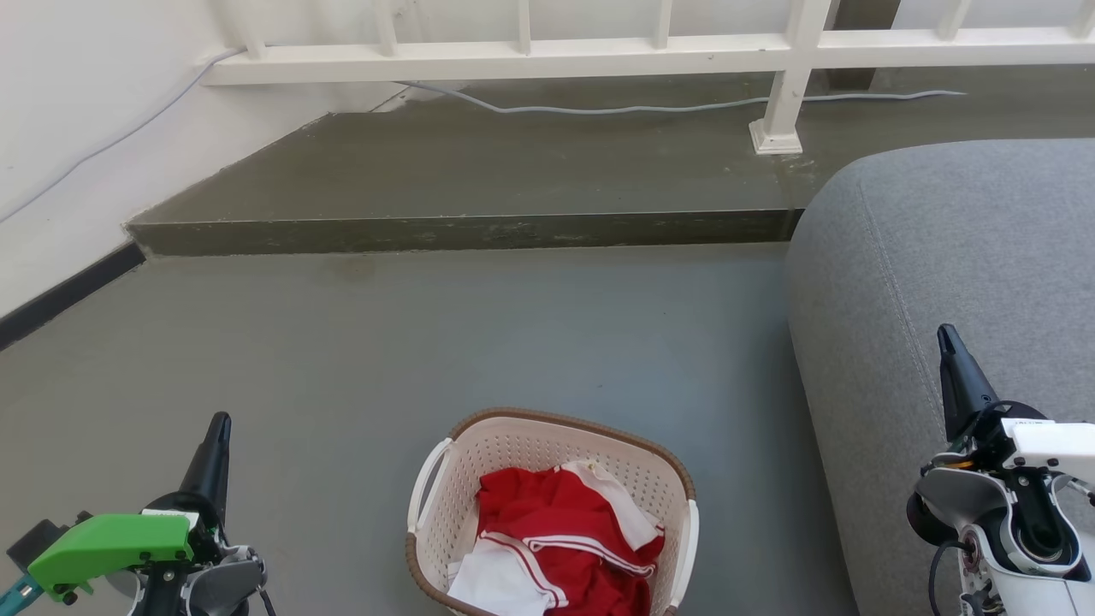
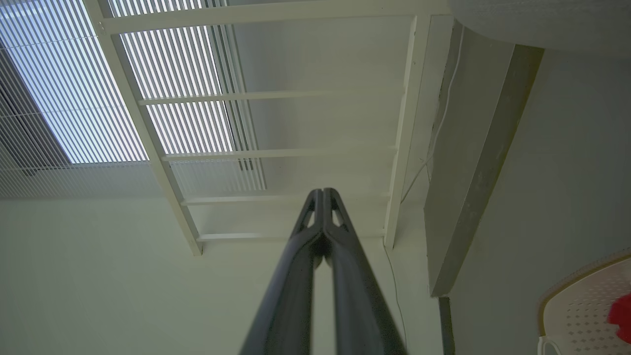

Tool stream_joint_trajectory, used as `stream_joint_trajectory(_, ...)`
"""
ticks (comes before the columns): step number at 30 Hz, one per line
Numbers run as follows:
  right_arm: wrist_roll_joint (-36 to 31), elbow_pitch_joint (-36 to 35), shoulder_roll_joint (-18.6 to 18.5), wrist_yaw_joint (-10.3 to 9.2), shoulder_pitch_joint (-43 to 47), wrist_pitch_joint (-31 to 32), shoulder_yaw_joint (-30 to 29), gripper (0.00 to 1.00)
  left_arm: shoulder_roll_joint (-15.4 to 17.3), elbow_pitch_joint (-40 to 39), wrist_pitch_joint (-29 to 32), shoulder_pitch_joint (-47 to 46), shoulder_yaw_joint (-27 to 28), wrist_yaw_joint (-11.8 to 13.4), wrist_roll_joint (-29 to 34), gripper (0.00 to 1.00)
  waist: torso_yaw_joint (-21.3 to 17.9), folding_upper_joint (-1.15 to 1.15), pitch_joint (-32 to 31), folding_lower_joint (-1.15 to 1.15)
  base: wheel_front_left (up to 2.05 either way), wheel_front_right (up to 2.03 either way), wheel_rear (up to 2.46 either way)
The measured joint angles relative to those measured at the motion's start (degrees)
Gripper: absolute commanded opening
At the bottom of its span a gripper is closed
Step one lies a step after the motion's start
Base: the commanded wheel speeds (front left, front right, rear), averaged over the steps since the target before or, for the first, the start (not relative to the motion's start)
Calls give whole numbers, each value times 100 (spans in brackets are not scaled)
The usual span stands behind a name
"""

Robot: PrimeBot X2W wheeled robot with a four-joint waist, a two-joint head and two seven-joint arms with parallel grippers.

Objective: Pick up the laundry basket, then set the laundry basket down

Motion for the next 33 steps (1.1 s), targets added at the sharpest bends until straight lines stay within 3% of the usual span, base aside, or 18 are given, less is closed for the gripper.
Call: stream_joint_trajectory(33, 0, 0, 0, 0, 0, 0, 0, 0, 0, 0, 0, 0, 0, 0, 0, 0, 0, 0, 0, 0, 0, 0, 0)
